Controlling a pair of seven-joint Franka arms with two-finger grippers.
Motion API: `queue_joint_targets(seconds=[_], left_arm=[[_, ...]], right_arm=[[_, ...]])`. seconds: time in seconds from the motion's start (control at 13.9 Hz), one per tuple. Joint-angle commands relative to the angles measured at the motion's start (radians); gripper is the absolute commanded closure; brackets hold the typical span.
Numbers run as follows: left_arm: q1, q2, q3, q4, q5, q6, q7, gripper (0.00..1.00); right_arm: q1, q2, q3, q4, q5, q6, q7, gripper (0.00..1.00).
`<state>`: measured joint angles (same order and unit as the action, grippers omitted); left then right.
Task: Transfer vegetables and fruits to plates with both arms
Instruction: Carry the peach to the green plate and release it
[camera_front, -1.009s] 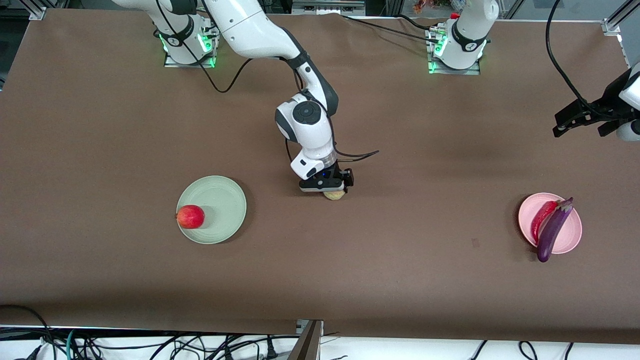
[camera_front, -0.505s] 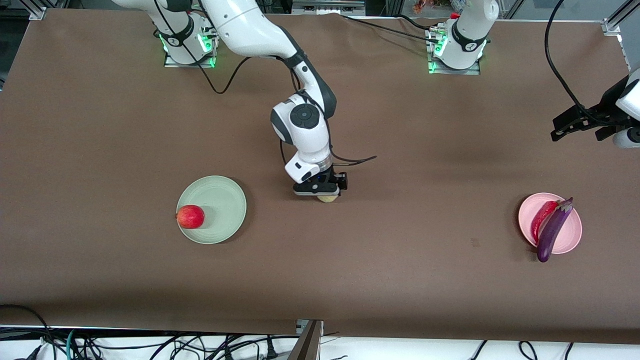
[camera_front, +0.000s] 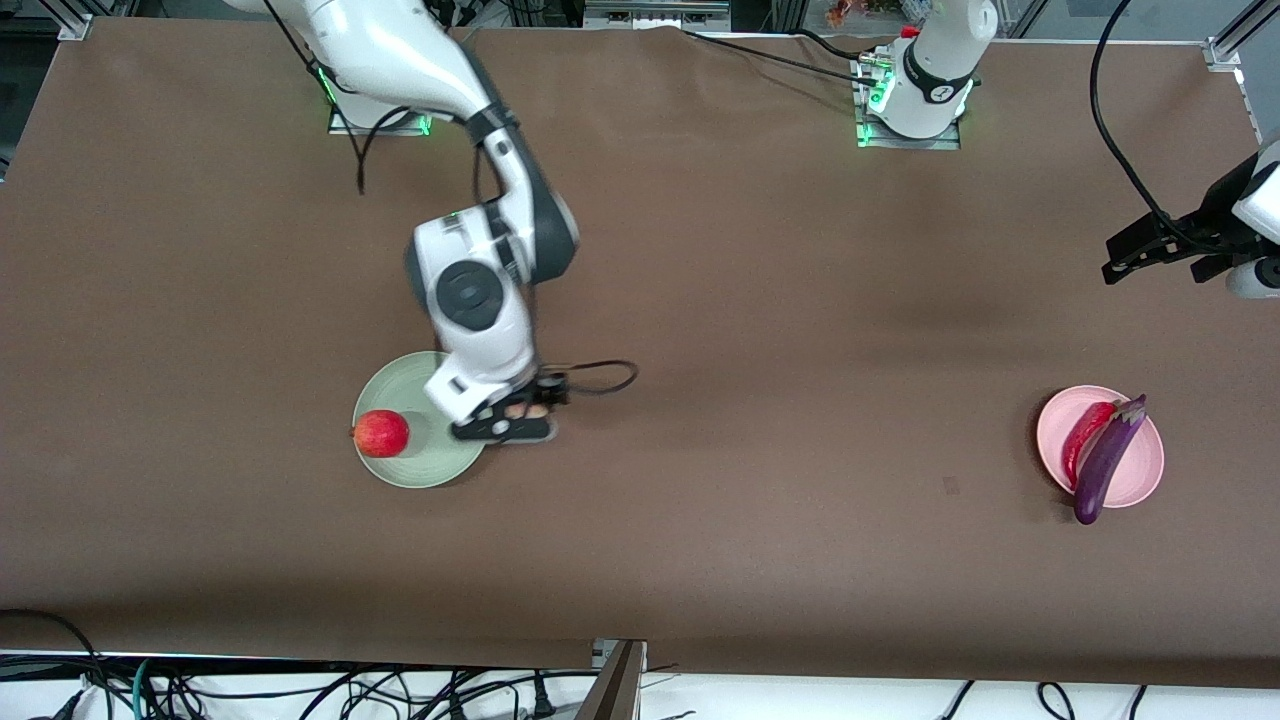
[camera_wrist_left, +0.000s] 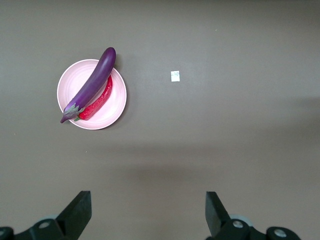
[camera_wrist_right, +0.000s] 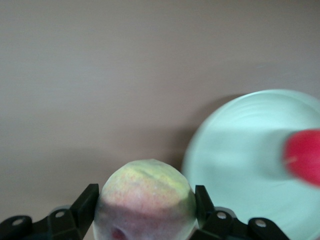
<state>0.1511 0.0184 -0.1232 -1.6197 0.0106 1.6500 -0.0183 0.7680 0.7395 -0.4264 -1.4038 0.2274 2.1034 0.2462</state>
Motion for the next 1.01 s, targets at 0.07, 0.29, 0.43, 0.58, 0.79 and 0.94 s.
queue_joint_targets(seconds=[0.07,0.29,0.43,0.58,0.79,0.94], left_arm=[[0.005,0.015,-0.009,0.035,0.015,-0.024,-0.009,0.0],[0.007,0.017,-0.007,0.035,0.015,-0.024,-0.009,0.0],[0.007,0.02,-0.007,0.035,0.014,-0.024,-0.009,0.0],[0.007,0.02,-0.007,0.035,0.014,-0.024,-0.009,0.0],[0.007,0.02,-0.007,0.035,0.014,-0.024,-0.009,0.0],[0.007,0.023,-0.007,0.037,0.014,-0.024,-0.009,0.0]], right_arm=[[-0.104,-0.002,0.006,-0.035,0.007,-0.01,-0.146,0.71],[-0.139,0.015,0.012,-0.07,0.009,0.03,-0.154,0.71],[-0.139,0.021,0.017,-0.08,0.029,0.039,-0.153,0.71],[-0.136,0.032,0.018,-0.08,0.059,0.041,-0.153,0.7],[-0.13,0.053,0.018,-0.08,0.075,0.052,-0.153,0.67],[-0.13,0.057,0.018,-0.072,0.075,0.055,-0.154,0.0]])
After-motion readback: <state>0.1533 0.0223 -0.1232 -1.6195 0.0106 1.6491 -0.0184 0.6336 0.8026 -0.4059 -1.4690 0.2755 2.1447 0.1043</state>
